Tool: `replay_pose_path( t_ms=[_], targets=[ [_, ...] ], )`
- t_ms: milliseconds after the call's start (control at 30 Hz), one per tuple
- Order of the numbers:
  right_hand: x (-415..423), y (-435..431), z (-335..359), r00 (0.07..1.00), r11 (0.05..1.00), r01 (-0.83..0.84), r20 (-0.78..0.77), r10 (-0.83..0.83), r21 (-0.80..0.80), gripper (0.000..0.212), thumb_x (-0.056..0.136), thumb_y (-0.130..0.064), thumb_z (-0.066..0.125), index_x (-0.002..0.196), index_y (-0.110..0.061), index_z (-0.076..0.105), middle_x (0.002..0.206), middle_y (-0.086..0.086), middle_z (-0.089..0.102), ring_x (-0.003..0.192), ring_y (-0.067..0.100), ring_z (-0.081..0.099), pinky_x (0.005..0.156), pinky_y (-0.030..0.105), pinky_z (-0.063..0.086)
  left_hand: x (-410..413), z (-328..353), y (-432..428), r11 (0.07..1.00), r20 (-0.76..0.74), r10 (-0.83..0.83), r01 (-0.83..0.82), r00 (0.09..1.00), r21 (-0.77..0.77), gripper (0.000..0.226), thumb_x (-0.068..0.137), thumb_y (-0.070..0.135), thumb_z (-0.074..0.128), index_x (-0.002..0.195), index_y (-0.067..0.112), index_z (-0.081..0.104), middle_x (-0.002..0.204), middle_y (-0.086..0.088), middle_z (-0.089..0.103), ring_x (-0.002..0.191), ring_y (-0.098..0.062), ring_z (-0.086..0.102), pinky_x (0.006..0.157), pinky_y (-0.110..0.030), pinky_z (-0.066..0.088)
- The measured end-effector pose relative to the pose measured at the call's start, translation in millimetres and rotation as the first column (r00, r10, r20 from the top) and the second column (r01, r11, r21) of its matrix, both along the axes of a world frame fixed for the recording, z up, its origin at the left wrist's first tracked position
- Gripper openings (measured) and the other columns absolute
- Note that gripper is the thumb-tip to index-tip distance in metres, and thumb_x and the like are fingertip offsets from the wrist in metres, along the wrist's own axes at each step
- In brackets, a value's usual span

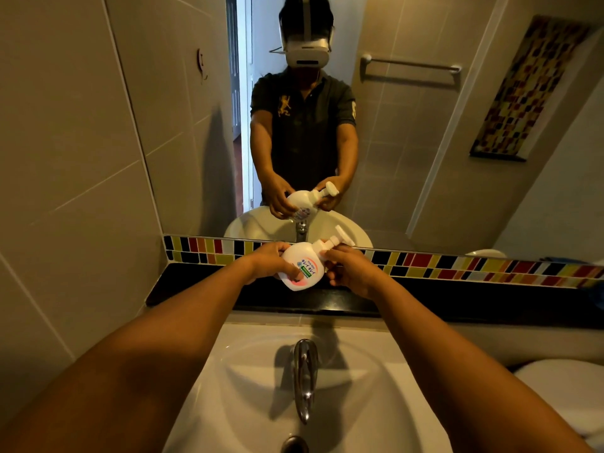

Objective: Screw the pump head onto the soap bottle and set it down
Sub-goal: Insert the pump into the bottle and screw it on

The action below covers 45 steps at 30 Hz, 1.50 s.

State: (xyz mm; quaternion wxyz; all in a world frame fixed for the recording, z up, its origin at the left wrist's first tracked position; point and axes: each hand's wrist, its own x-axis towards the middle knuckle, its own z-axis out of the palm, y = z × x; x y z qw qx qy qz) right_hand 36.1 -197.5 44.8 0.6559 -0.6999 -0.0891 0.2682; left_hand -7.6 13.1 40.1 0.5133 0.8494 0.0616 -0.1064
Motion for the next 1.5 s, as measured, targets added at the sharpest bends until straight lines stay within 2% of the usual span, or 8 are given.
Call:
replay_pose_path(
  t_ms=[267, 500, 633, 767, 967, 1233, 1367, 1500],
  targets=[
    [-6.0, 1.7, 3.2, 0.997, 0.999, 0.022, 0.079, -0.018, -0.043, 0.052, 0.081, -0.051, 0.069, 0.109, -0.007, 0.063, 0.077, 0.008, 0.063, 0.06, 0.016, 0.053, 0.056, 0.026, 0.048, -1.8, 5.1, -3.0, 0.999, 0.005, -0.031, 0.031, 1.0, 0.014, 0.058, 0.071, 0.017, 0.083, 0.122, 0.017, 0.057, 0.12, -0.007, 0.067, 0.109, -0.025, 0.064, 0.092, -0.041, 0.056],
    [-6.9, -1.7, 12.2, 1.0, 1.0, -0.022, 0.009, 0.022, 0.009, 0.03, 0.09, -0.018, 0.063, 0.117, -0.009, 0.054, 0.086, 0.014, 0.062, 0.062, 0.017, 0.055, 0.063, 0.031, 0.05, -2.8, 10.2, 5.0, 0.999, 0.006, -0.021, 0.021, 1.0, 0.036, 0.056, 0.072, 0.017, 0.083, 0.121, 0.017, 0.057, 0.121, -0.007, 0.067, 0.11, -0.026, 0.064, 0.093, -0.043, 0.056],
    [-8.2, 1.8, 12.3, 0.997, 0.998, 0.045, 0.062, -0.043, -0.033, 0.047, 0.083, -0.04, 0.072, 0.11, -0.003, 0.062, 0.073, 0.01, 0.061, 0.054, 0.016, 0.053, 0.056, 0.028, 0.048, -3.2, 12.9, -0.2, 0.999, 0.023, -0.039, 0.039, 0.999, 0.037, 0.056, 0.072, 0.017, 0.083, 0.121, 0.016, 0.057, 0.12, -0.007, 0.067, 0.109, -0.026, 0.064, 0.092, -0.042, 0.056],
    [-11.6, 1.5, 13.0, 0.999, 0.998, -0.007, 0.052, 0.011, -0.07, 0.053, 0.083, -0.053, 0.065, 0.11, -0.007, 0.061, 0.069, 0.006, 0.062, 0.054, 0.015, 0.051, 0.054, 0.027, 0.047, -3.0, 13.4, -1.1, 0.999, 0.024, -0.037, 0.036, 0.999, 0.036, 0.054, 0.072, 0.017, 0.082, 0.12, 0.017, 0.058, 0.119, -0.007, 0.067, 0.109, -0.026, 0.064, 0.092, -0.041, 0.057],
    [-9.4, -5.7, 12.9, 0.996, 0.996, -0.089, 0.014, 0.089, 0.022, 0.024, 0.09, -0.019, 0.06, 0.113, -0.02, 0.057, 0.09, 0.013, 0.056, 0.06, 0.015, 0.046, 0.06, 0.03, 0.045, -3.0, 15.5, 4.8, 0.999, 0.031, -0.035, 0.035, 0.999, 0.013, 0.055, 0.072, 0.018, 0.083, 0.121, 0.017, 0.058, 0.119, -0.007, 0.067, 0.108, -0.025, 0.065, 0.087, -0.036, 0.058],
    [-7.9, -3.2, 9.4, 0.999, 1.0, -0.008, 0.046, 0.009, -0.022, 0.045, 0.081, -0.04, 0.074, 0.111, -0.008, 0.062, 0.091, 0.013, 0.065, 0.062, 0.015, 0.052, 0.058, 0.027, 0.048, -3.4, 14.9, -3.1, 0.998, 0.021, -0.043, 0.042, 0.999, 0.04, 0.054, 0.072, 0.015, 0.082, 0.12, 0.017, 0.056, 0.121, -0.008, 0.066, 0.111, -0.027, 0.063, 0.093, -0.042, 0.056],
    [-8.9, -7.1, 15.4, 0.998, 0.998, -0.066, 0.005, 0.066, 0.013, 0.028, 0.089, -0.025, 0.066, 0.114, -0.018, 0.056, 0.088, 0.011, 0.064, 0.062, 0.015, 0.05, 0.061, 0.029, 0.048, -3.5, 14.5, -1.1, 0.999, 0.026, -0.037, 0.036, 0.999, 0.033, 0.055, 0.072, 0.016, 0.082, 0.121, 0.017, 0.057, 0.121, -0.008, 0.066, 0.111, -0.026, 0.063, 0.093, -0.044, 0.056],
    [-6.2, -7.7, 16.7, 0.999, 0.999, -0.038, 0.022, 0.038, 0.01, 0.027, 0.089, -0.019, 0.064, 0.113, -0.01, 0.058, 0.09, 0.011, 0.063, 0.064, 0.015, 0.054, 0.063, 0.029, 0.05, -4.0, 15.6, 0.0, 0.999, 0.031, -0.033, 0.032, 0.999, 0.028, 0.054, 0.072, 0.016, 0.082, 0.121, 0.017, 0.057, 0.121, -0.008, 0.066, 0.11, -0.026, 0.063, 0.092, -0.042, 0.056]
  ],
)
